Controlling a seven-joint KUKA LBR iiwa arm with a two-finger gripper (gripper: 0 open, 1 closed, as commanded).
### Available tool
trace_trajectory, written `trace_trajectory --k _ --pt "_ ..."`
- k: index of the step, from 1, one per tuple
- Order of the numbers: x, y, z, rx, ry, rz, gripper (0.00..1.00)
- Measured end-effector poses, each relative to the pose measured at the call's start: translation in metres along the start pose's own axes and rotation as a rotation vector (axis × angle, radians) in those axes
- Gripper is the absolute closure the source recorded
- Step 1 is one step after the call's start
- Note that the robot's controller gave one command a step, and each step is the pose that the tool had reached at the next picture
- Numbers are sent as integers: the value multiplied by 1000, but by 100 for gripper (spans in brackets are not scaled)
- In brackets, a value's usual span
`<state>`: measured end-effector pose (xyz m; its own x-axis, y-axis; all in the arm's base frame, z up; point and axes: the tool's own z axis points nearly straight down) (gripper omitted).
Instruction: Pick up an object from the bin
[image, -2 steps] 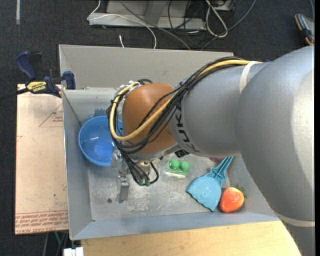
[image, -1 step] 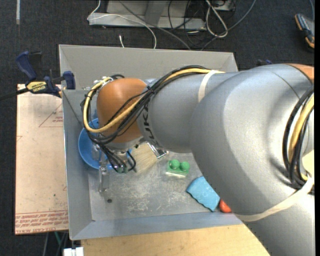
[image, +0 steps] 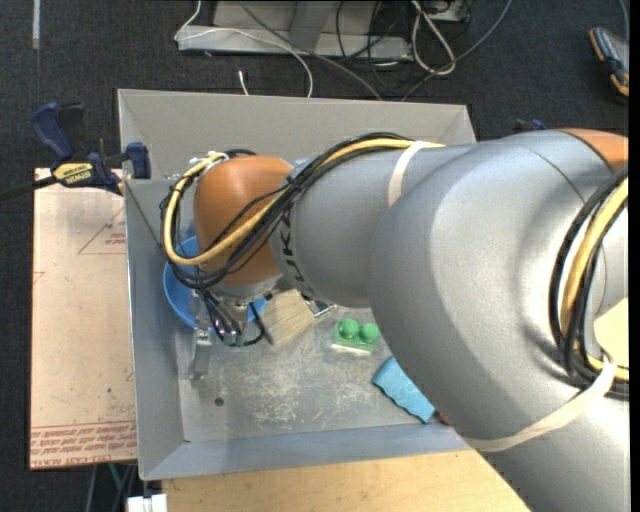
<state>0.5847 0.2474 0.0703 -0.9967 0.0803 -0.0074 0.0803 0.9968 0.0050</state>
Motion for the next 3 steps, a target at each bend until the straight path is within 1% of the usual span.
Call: trace_trajectory --k 1,2,3 --pt "0 0 0 0 3 -169 0" --pt "0 0 0 -2 -1 -5 0" --pt "-3 -1 -3 0 -2 -162 100"
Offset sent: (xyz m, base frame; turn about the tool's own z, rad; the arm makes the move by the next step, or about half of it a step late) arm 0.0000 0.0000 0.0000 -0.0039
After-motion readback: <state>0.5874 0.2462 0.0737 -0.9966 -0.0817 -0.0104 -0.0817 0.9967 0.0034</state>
